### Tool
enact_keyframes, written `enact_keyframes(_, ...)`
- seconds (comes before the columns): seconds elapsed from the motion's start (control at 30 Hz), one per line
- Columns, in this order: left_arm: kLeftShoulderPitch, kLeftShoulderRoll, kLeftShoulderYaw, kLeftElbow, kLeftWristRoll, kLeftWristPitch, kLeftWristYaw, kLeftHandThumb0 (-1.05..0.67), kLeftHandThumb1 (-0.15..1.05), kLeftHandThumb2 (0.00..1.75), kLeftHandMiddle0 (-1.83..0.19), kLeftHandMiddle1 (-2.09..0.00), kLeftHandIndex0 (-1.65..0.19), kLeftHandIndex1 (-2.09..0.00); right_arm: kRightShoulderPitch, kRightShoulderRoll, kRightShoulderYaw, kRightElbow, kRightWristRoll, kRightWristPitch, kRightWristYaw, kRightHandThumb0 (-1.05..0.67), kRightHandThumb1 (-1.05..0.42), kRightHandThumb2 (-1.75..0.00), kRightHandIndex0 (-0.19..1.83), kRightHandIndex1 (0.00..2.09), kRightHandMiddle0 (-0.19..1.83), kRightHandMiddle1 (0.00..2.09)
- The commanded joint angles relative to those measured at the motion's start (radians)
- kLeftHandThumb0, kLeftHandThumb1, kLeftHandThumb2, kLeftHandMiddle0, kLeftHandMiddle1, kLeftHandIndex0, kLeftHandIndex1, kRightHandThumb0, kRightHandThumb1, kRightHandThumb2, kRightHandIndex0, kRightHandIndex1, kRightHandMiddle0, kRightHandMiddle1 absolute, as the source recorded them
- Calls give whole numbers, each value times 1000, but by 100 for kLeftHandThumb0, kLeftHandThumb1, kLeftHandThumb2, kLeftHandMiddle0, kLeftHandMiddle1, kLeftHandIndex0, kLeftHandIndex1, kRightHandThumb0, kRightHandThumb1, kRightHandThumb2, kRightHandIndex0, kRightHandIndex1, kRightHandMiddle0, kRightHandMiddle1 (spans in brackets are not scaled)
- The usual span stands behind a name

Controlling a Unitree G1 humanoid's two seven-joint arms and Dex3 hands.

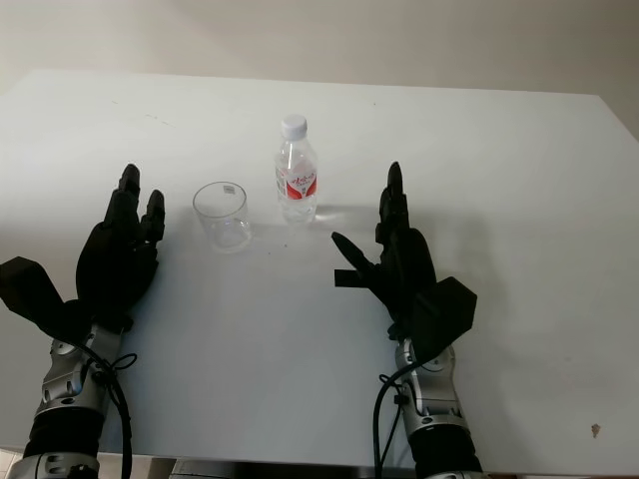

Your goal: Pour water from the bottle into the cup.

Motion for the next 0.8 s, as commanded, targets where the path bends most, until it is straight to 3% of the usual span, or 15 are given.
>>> enact_keyframes(0.0,15,-7,-1,-28,2,-9,5,-84,105,64,19,0,19,0,13,-7,-2,1,2,-8,5,-91,-98,-5,-19,0,-19,0)
enact_keyframes(0.37,12,-11,-7,-21,12,-7,19,-85,105,64,19,0,19,0,-62,-16,6,92,-37,-28,3,-94,-98,-5,-19,0,-19,0)
enact_keyframes(0.67,9,-13,-2,-4,0,-24,7,-86,105,63,19,0,19,0,-499,-65,19,390,-99,19,4,-98,-95,-4,-19,0,-19,0)
enact_keyframes(0.77,11,-12,-1,-6,-1,-27,6,-86,105,62,19,0,19,0,-588,-63,27,472,-119,26,-14,-98,-94,-4,-19,0,-19,0)
